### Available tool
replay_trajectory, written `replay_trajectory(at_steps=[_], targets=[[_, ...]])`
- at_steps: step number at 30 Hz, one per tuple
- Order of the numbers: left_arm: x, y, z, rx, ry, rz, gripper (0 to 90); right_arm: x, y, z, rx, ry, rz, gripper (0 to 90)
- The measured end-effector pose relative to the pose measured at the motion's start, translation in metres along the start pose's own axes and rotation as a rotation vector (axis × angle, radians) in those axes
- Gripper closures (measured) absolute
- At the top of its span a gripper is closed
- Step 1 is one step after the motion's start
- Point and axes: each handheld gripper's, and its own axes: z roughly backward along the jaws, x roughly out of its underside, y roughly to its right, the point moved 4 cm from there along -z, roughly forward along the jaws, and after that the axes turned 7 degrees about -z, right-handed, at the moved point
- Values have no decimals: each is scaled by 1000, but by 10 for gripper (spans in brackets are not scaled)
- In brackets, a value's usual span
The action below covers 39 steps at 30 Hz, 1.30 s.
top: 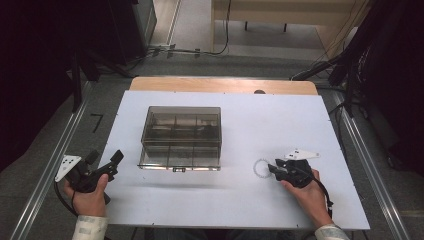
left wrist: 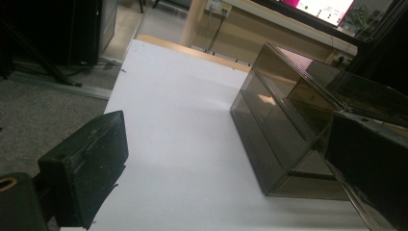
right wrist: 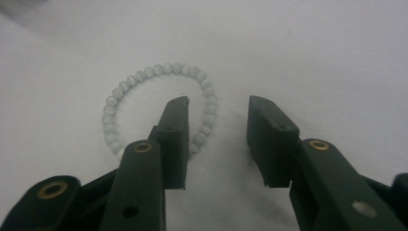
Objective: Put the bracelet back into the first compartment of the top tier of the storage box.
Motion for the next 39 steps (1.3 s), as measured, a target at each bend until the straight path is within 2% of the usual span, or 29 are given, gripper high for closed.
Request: replay_trajectory(at_steps=[13,16,20,33,39], targets=[[0,0,0,1,-1,1,23,1,-3,0,31,-7,18,720],[0,0,0,2,-2,0,24,0,-3,-1,38,-8,0,790],[0,1,-1,4,-3,-2,24,0,-5,-1,45,-8,12,834],[0,0,0,5,-1,1,24,0,-5,-1,36,11,22,845],[0,0,1,4,1,-1,24,-4,-5,6,15,36,11,846]])
